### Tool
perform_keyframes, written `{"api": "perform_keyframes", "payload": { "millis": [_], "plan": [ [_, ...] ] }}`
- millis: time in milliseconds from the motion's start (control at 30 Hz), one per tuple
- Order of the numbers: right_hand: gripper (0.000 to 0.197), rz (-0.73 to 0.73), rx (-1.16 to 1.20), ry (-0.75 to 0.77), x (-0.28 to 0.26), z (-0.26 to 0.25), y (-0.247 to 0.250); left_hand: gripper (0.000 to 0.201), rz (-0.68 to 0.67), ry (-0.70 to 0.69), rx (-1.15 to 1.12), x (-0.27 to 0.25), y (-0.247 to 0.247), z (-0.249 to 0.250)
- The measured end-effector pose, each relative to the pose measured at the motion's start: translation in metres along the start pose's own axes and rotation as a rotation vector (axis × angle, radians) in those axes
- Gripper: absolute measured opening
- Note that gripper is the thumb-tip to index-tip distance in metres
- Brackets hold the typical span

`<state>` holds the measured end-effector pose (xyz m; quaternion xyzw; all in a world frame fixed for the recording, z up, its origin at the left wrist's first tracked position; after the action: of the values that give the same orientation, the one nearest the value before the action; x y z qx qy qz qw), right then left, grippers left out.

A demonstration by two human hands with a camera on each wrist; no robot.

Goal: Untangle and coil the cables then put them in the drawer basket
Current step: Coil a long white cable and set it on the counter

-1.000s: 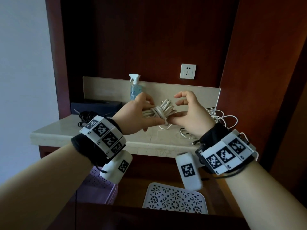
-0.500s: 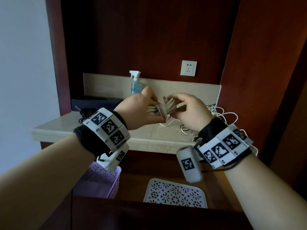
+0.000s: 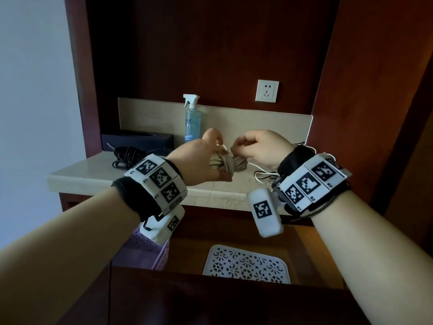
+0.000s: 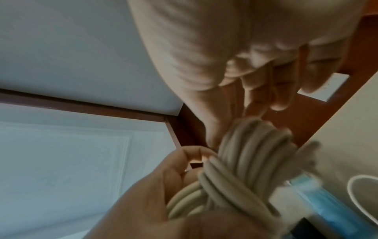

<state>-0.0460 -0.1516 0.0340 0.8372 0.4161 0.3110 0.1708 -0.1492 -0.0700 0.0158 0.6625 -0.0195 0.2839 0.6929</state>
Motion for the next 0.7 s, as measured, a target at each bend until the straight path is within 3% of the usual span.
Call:
{"api": "perform_keyframes", "payload": {
  "millis": [67,167,333,433,533,567,633,700],
  "plan": [
    [0.009,0.057,-0.010,0.104,-0.002,-0.007,-0.001,0.070,-0.015,0.068,-0.010,-0.002,-0.001,-0.004],
    [0.020,0.156,-0.038,0.242,-0.006,-0.022,-0.004,0.052,-0.154,0.032,0.135,0.001,-0.014,-0.001],
    [0.010,0.153,-0.051,0.424,-0.016,-0.054,-0.017,0.036,-0.189,-0.032,0.209,0.007,-0.018,0.001],
    [0.010,0.186,-0.017,0.474,-0.017,-0.061,-0.013,0.047,-0.269,0.108,0.138,0.014,-0.015,-0.003],
    [0.009,0.179,-0.044,0.488,-0.016,-0.060,-0.014,0.057,-0.320,0.014,0.396,0.022,-0.021,-0.004],
    [0.009,0.164,-0.047,0.490,-0.015,-0.059,-0.014,0.058,-0.348,-0.001,0.394,0.026,-0.024,-0.008],
    [0.006,0.106,-0.079,0.499,-0.012,-0.057,-0.016,0.056,-0.273,0.042,0.330,0.034,-0.025,-0.016],
    [0.004,0.039,-0.128,0.513,-0.009,-0.054,-0.017,0.040,-0.221,0.180,-0.002,0.038,-0.032,-0.024]
  ]
}}
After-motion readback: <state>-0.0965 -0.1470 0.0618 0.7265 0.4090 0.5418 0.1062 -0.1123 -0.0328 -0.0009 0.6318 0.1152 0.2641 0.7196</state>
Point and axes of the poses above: each hand's wrist, its own x-axis towards the middle knuckle, its own y-axis out of the back of the hand, z = x × y, the point moved 6 cm from there along x, towards the middle knuckle, and after that the axes turned 12 degrees about x, right-handed, at the moved point
